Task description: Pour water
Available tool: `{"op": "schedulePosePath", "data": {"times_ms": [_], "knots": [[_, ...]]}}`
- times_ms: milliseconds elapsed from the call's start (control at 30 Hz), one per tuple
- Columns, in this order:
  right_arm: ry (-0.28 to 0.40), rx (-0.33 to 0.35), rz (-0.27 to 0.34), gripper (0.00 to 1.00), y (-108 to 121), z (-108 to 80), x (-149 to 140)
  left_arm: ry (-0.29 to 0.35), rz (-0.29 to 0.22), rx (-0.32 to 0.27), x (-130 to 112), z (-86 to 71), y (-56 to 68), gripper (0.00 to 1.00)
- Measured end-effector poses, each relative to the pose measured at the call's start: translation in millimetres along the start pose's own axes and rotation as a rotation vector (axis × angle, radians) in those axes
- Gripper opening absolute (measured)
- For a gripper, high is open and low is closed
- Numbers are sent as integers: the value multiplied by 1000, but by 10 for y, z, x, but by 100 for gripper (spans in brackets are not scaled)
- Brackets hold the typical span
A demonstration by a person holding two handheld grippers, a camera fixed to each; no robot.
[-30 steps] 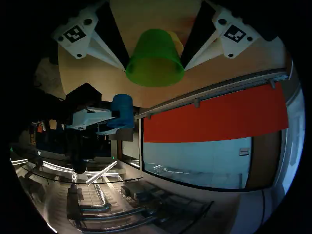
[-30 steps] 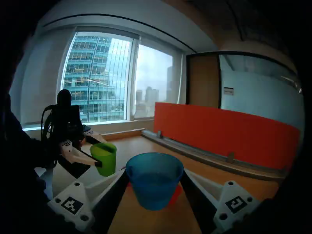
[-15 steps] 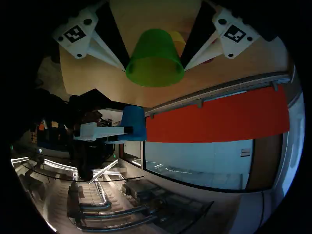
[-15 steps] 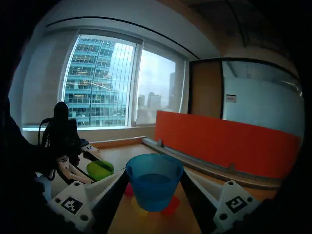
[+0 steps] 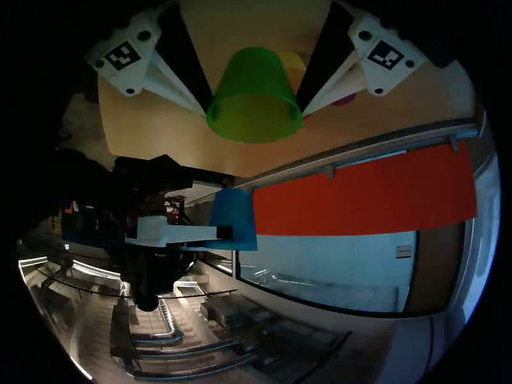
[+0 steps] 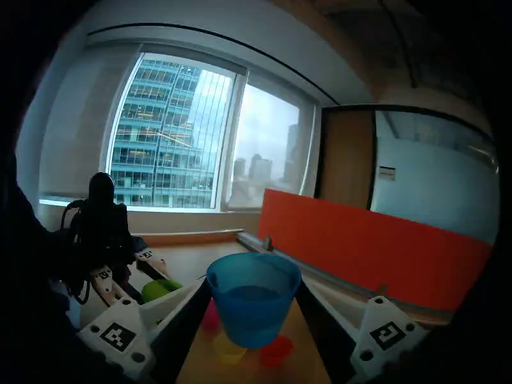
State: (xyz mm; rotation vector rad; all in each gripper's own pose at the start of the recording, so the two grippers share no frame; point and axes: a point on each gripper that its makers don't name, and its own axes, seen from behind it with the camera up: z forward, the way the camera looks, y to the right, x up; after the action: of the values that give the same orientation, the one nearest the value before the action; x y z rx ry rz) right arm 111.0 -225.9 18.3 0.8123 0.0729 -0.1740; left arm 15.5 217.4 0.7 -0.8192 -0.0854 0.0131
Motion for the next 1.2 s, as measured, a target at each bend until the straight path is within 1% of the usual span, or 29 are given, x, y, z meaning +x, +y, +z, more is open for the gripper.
{"op": "schedulePosePath", "data": {"times_ms": [467,767,867,1200], "knots": [[23,34,-119,91,-81,135,280,3,3,-5,25,28,41,87],[27,42,-203,91,-102,194,385,6,4,-8,45,27,51,87],[28,43,-237,91,-109,209,419,4,5,-7,44,27,41,87],[27,41,-382,91,-131,289,511,6,5,-10,54,37,51,87]]}}
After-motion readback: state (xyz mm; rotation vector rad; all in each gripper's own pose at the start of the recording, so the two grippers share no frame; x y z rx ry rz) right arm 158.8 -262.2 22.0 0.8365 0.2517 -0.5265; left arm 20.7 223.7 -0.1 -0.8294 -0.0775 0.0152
